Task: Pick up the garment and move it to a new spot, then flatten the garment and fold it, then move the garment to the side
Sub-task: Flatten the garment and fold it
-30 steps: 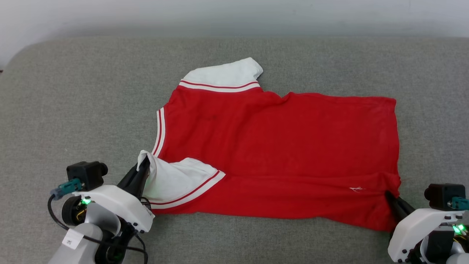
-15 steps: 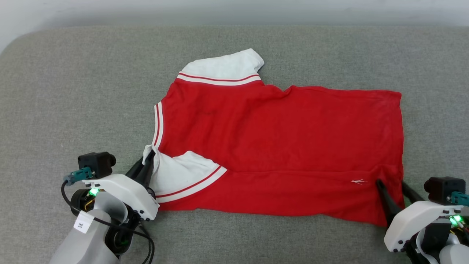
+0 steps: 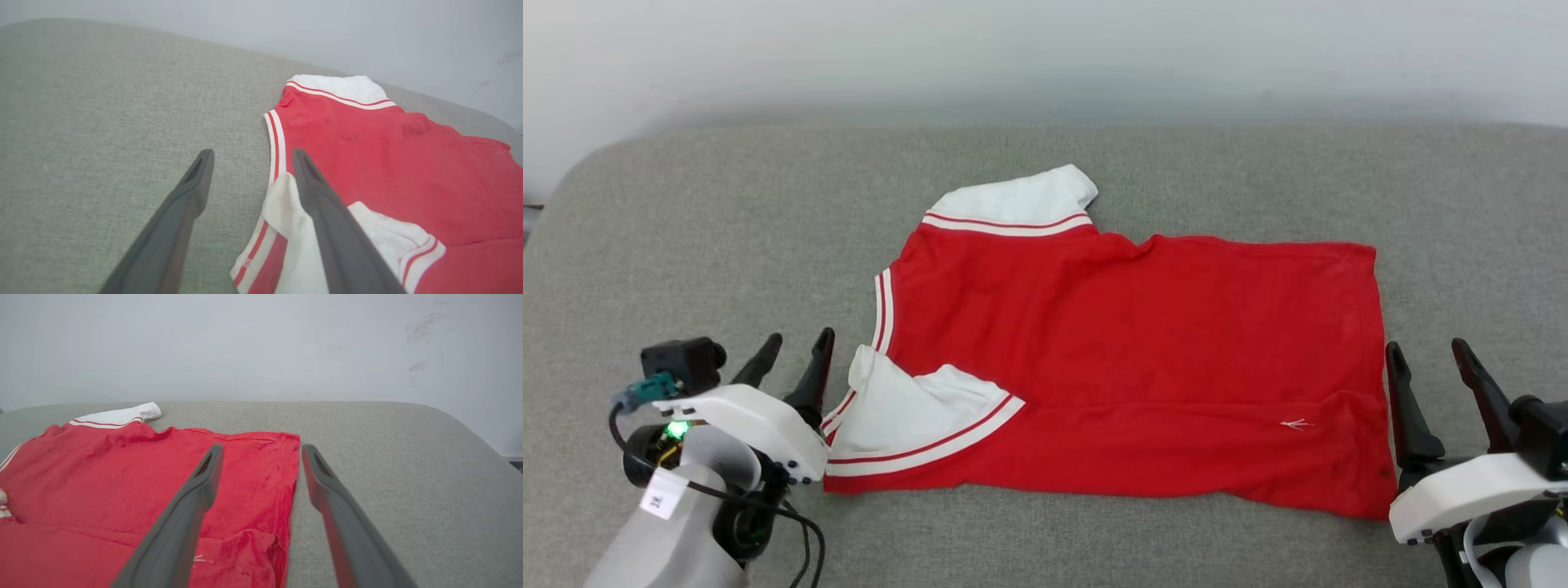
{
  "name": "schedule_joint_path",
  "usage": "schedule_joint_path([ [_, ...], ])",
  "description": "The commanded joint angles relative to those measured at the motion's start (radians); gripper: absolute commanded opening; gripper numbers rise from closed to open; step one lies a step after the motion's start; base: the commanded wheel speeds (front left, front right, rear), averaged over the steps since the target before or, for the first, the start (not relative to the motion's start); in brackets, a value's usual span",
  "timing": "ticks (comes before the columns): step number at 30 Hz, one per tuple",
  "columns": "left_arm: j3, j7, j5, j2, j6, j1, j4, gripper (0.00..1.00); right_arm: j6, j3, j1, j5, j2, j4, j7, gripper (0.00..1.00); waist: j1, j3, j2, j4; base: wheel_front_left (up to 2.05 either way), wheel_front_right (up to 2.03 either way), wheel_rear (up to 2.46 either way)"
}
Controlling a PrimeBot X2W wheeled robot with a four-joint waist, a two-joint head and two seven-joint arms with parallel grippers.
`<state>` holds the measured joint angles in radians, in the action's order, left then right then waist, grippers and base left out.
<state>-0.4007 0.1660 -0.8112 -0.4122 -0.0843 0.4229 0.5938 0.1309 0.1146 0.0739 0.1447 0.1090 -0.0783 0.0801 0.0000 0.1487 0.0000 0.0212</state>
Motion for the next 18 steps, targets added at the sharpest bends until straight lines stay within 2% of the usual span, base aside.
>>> schedule_joint_path([
  [1, 0.006, -0.003, -0.005, -0.005, 0.002, 0.011, -0.011, 1.0, 0.0, 0.004, -0.015, -0.006, -0.006, 0.009, 0.003, 1.0, 0.0, -0.019, 0.0, -0.003, 0.0, 0.0, 0.0],
  [5, 0.011, -0.077, -0.021, -0.055, 0.012, 0.012, -0.081, 1.0, 0.0, 0.003, -0.035, -0.011, -0.03, 0.053, -0.015, 1.0, 0.0, -0.024, 0.0, -0.007, 0.0, 0.0, 0.0],
  [12, 0.004, -0.357, -0.118, -0.169, 0.005, -0.031, -0.238, 1.0, 0.0, -0.005, -0.074, -0.018, -0.056, 0.132, -0.033, 1.0, 0.0, -0.005, 0.0, -0.022, 0.0, 0.0, 0.0],
  [18, 0.004, -0.611, -0.254, -0.229, 0.053, -0.097, -0.344, 1.0, -0.001, -0.017, -0.094, 0.003, -0.06, 0.168, -0.041, 1.0, 0.0, 0.018, 0.0, -0.04, 0.0, 0.0, 0.0],
])
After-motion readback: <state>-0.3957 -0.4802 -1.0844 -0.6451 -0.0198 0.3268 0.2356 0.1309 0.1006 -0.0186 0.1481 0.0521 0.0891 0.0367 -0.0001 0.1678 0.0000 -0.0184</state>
